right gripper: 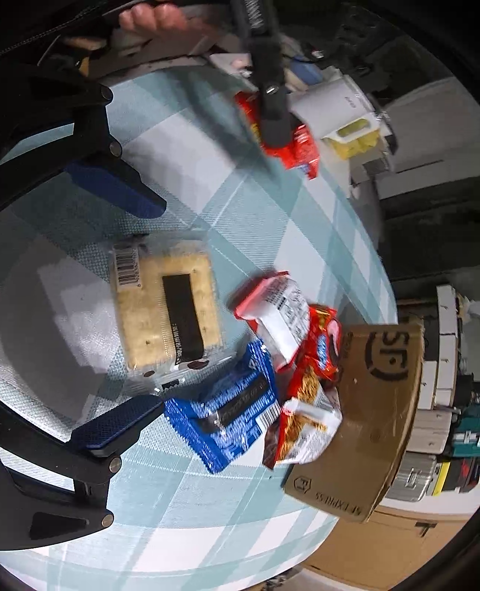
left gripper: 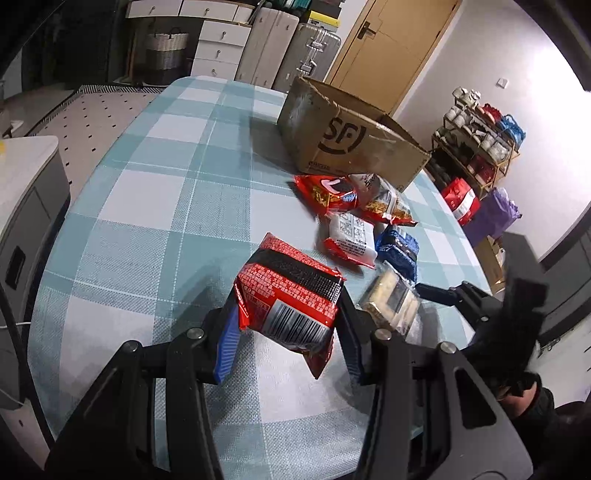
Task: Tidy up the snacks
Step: 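Grasp the cracker sandwich pack with the right gripper while the left gripper holds the red bag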
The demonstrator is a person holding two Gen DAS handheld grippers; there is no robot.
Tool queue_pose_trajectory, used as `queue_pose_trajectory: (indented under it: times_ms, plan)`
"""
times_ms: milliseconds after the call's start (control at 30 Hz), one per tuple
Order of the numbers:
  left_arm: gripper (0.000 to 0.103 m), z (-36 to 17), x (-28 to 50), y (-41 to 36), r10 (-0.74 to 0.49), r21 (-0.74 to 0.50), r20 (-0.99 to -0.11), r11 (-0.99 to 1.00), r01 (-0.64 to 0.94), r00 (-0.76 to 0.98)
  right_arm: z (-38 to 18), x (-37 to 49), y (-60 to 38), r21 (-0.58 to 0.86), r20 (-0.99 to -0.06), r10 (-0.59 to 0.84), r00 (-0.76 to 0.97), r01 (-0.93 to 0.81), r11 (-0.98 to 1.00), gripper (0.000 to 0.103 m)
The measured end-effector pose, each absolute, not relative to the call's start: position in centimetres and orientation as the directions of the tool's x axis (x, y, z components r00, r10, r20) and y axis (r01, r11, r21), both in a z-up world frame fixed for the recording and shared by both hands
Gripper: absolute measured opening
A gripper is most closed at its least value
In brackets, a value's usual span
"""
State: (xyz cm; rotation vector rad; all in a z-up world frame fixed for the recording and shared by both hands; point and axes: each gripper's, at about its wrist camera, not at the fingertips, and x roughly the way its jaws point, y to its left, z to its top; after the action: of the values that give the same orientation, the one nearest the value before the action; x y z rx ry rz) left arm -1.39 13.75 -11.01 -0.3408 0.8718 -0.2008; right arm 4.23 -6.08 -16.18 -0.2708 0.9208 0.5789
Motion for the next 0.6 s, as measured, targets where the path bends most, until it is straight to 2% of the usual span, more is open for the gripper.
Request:
queue_pose_trajectory:
  times_ms: [100, 300, 400, 500, 600]
  plan:
    - [0.044, -10.9, -1.5, 13.9, -0.316, -0.378, -0.706, 0.925, 0.039, 0.634, -16.6, 4.1, -5.2, -0.032, -0.822, 0.313, 0.477, -0.586, 0.81, 0.098]
    - [0.044, -11.2, -1.6, 14.2, -0.326, -0.393, -0.703, 0.919, 0.035, 0.632, -16.7, 4.2, -4.9, -0.034, -0.813, 0.315, 0.489, -0.581, 0.813, 0.095]
    - [0.044, -11.4, -1.7, 14.5, -0.329, -0.402, -0.704, 0.915, 0.028, 0.63, -16.6, 3.9, -4.6, -0.036, -0.802, 0.338, 0.492, -0.606, 0.795, 0.083]
    - [0.044, -11.6, -1.7, 14.8, -0.327, -0.404, -0.706, 0.914, 0.021, 0.629, -16.4, 3.5, -4.7, -0.026, -0.788, 0.361, 0.498, -0.614, 0.789, 0.067]
    - [0.044, -11.6, -1.9, 15.2, -0.325, -0.41, -0.703, 0.912, 0.013, 0.632, -16.2, 3.5, -5.3, 0.021, -0.776, 0.393, 0.493, -0.603, 0.797, 0.063]
